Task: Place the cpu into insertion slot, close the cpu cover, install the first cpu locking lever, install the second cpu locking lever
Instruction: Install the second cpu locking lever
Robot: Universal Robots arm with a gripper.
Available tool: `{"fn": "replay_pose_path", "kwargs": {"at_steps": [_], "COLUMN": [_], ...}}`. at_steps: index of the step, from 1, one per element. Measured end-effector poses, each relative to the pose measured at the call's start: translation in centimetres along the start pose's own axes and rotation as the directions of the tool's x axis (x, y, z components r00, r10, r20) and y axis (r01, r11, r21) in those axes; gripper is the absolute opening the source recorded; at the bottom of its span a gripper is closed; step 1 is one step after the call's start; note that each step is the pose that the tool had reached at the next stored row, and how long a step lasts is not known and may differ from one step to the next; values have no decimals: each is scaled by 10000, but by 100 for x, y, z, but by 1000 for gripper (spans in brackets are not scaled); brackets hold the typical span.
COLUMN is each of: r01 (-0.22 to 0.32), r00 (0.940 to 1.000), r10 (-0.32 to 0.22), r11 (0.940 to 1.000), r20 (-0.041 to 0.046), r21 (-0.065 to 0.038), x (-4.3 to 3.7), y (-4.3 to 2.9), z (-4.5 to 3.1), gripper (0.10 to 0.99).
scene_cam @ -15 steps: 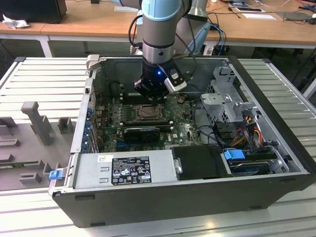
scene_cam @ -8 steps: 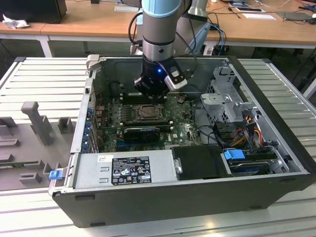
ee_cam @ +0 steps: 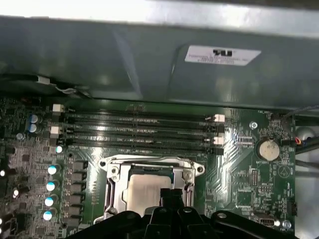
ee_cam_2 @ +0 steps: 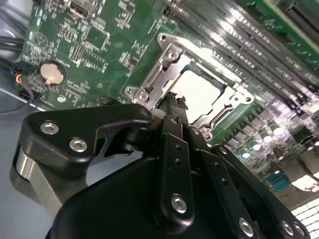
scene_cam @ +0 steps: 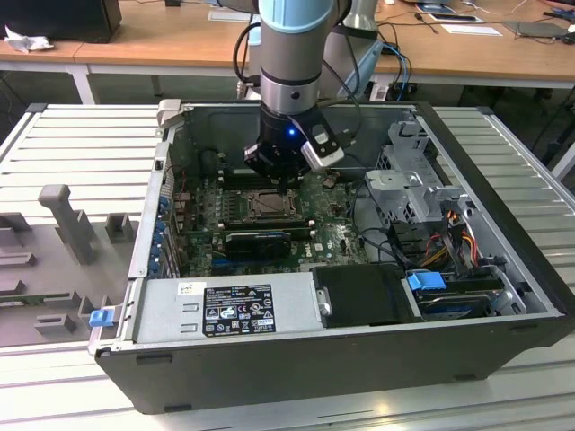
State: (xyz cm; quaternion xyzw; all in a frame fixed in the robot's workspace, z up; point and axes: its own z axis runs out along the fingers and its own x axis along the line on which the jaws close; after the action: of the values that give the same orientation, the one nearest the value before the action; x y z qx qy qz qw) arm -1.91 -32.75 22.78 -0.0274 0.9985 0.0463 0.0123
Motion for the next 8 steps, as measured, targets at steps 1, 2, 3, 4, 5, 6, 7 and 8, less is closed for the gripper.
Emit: {"fn": "replay_pose_path", "kwargs": {"at_steps": [1, 2, 3, 4, 5, 6, 7, 8], "r01": [0, -2, -2, -1, -1, -1, -1, 2], "r00": [10000, 10000, 10000, 10000, 10000, 10000, 10000, 10000], "r10": [0, 2, 2, 1, 1, 1, 1, -2], "r11": [10000, 10000, 10000, 10000, 10000, 10000, 10000, 10000], "r20": [1, -1, 0, 0, 0, 1, 0, 1], "r21": [-1, 3, 1, 0, 0, 0, 2, -3], "x": [0, 1, 1, 0, -2, -2, -2, -3], "y": [-9, -13, -14, -13, -8, -6, -5, -11], "z": [0, -10, -20, -37, -92, -113, -128, -131], "gripper": [106, 106, 106, 106, 106, 106, 106, 106]}}
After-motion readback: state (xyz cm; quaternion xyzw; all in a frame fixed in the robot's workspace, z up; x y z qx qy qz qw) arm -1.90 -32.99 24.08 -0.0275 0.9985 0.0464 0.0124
